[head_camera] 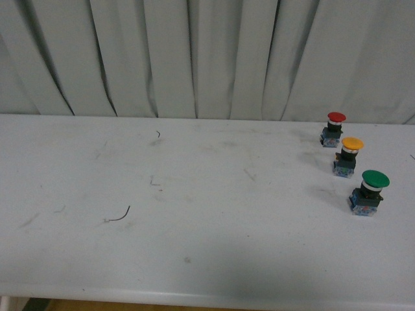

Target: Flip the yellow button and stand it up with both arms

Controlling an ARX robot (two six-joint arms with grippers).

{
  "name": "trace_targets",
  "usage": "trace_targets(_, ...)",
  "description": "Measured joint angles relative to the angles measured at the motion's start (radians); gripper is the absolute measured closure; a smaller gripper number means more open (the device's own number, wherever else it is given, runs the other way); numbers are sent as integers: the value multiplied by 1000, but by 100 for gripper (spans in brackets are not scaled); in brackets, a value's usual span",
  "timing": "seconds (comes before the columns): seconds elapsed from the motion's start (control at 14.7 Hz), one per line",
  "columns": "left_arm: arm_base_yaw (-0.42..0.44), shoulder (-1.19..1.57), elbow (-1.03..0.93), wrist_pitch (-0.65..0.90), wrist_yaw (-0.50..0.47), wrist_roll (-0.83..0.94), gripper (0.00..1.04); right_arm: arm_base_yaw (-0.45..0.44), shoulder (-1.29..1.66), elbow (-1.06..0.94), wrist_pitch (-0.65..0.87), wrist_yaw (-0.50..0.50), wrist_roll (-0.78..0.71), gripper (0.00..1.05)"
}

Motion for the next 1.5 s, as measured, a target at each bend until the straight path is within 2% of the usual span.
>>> trace_targets(0.82,0,0,0,0,0,0,7,0,-193,-47,-122,0,0,103)
trace_targets(0.95,0,0,0,0,0,0,7,0,-252,-47,-190,0,0,103)
trace_targets(1.16,0,0,0,0,0,0,7,0,-436,-46,-388,0,0,103)
trace_targets(1.22,0,0,0,0,0,0,7,0,-532,-47,-516,0,0,103)
trace_targets(1.5,0,0,0,0,0,0,7,0,-571,-47,-515,0,0,103)
